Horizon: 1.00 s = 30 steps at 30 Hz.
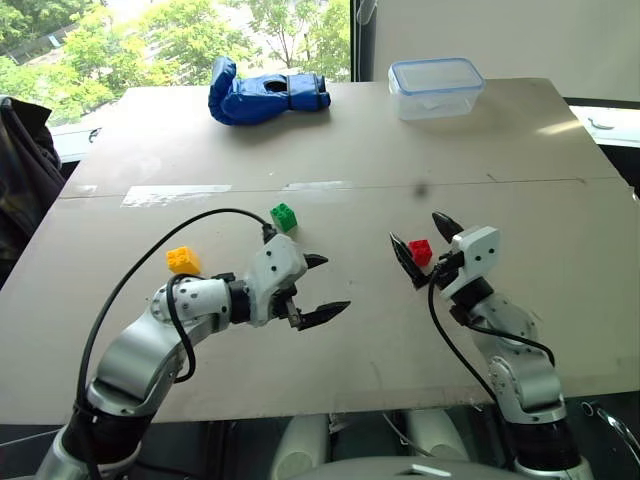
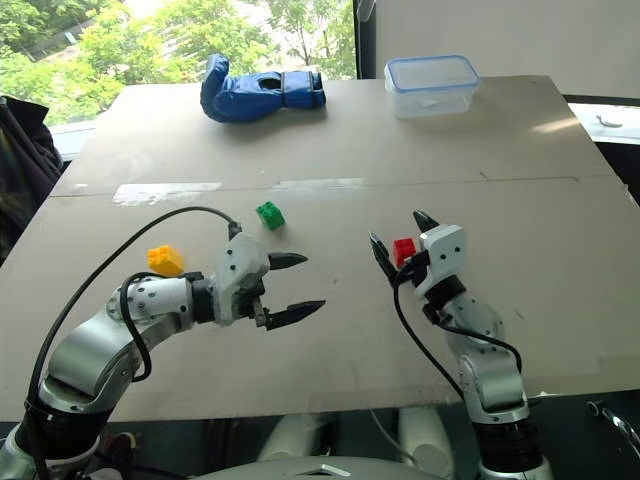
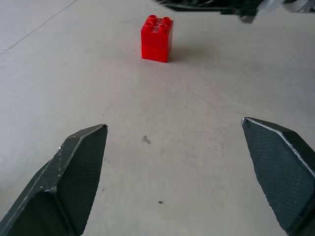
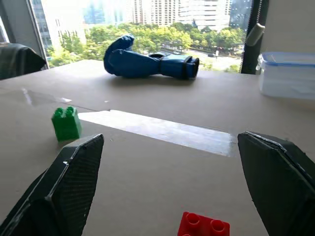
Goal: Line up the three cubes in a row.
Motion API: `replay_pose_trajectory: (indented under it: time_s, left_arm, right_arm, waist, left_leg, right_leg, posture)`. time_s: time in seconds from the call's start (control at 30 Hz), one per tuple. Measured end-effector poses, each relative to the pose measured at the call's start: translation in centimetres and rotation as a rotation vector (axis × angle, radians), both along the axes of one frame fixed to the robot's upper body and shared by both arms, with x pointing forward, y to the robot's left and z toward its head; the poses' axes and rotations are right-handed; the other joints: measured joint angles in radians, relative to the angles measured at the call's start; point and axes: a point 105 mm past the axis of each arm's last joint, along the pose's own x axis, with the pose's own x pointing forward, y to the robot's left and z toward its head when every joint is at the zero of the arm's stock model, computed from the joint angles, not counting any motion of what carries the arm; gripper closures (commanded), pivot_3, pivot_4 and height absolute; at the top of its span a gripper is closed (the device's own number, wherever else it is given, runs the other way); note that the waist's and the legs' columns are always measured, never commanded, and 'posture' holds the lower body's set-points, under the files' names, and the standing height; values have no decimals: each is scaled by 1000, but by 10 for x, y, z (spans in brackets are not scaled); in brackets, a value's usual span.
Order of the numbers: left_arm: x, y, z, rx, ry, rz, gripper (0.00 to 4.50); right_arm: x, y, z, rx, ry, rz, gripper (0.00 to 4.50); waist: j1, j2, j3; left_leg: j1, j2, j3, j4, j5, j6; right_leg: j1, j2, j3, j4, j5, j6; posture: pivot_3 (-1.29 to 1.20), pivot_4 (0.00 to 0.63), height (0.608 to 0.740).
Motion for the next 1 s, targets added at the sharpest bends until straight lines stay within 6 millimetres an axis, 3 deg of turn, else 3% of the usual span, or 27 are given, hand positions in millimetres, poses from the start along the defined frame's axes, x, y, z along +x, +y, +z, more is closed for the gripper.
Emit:
replay_pose_trajectory:
  time_s: [0.13, 0.3, 0.47, 0.63, 0.8, 1.0]
  left_arm:
    - [14, 12, 7, -132, -115, 224, 0]
    - [40, 44, -27, -82, -175, 632, 0]
    - [75, 46, -40, -117, -175, 911, 0]
    - [100, 34, -48, -119, -153, 977, 0]
    - [117, 34, -48, -92, -175, 936, 0]
    - [126, 31, -47, -56, -192, 858, 0]
  right_arm:
    - [-16, -5, 7, -33, 11, 148, 34]
    - [-32, -8, 6, -69, 45, 287, 34]
    - [-40, -8, 0, -155, 49, 366, 34]
    - [-40, -3, -3, -158, 50, 373, 34]
    - [-37, 0, 0, -133, 38, 355, 34]
    - [-37, 3, -1, -127, 30, 354, 34]
  waist:
    - [12, -1, 0]
    - [19, -1, 0]
    - [35, -3, -1]
    - [35, -4, -1]
    - [35, -3, -1]
    - [34, -3, -2]
  left_leg:
    - [2, -1, -1, 1, 0, 0]
    - [3, -1, -1, 1, 0, 0]
    - [2, -3, -3, 3, 0, 0]
    - [1, -3, -3, 3, 2, -3]
    - [2, -3, -3, 3, 3, -5]
    - [2, -3, -3, 3, 3, -5]
  right_leg:
    - [2, 0, -1, 1, 0, 0]
    - [3, 1, -1, 2, 0, 0]
    - [4, 0, -4, 1, 0, 0]
    - [3, 0, -4, 2, 0, 0]
    - [3, 0, -4, 2, 0, 0]
    - [4, 0, -4, 3, 0, 0]
  posture:
    - [0, 150, 740]
    - [0, 150, 740]
    - [0, 150, 740]
    - [0, 150, 740]
    - [0, 150, 740]
    - [0, 150, 740]
